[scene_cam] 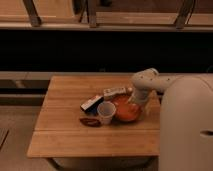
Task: Drag the ceramic bowl in a circle
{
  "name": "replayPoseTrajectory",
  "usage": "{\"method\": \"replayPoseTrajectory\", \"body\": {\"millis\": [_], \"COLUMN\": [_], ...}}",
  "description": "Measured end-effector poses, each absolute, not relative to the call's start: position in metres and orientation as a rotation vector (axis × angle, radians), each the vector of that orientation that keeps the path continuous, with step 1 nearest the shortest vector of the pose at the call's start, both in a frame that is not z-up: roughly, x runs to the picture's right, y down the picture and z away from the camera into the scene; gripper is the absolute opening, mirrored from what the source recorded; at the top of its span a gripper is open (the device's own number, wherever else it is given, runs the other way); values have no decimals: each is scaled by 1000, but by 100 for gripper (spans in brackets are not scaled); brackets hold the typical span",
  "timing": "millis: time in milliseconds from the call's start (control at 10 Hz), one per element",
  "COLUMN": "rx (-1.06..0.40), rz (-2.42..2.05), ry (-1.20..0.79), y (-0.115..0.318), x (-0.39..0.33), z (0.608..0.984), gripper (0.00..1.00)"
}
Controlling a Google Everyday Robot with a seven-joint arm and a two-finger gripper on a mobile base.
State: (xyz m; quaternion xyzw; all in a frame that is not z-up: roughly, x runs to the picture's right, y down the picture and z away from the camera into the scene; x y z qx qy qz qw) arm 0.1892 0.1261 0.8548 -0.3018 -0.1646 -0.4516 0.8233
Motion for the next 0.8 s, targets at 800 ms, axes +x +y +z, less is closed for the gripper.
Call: {"method": "replayPoseTrajectory", "body": {"millis": [800], "rx": [-694], "rz": [-917], "ry": [-350], "y": [138], "x": [200], "z": [861], "gripper": [80]}}
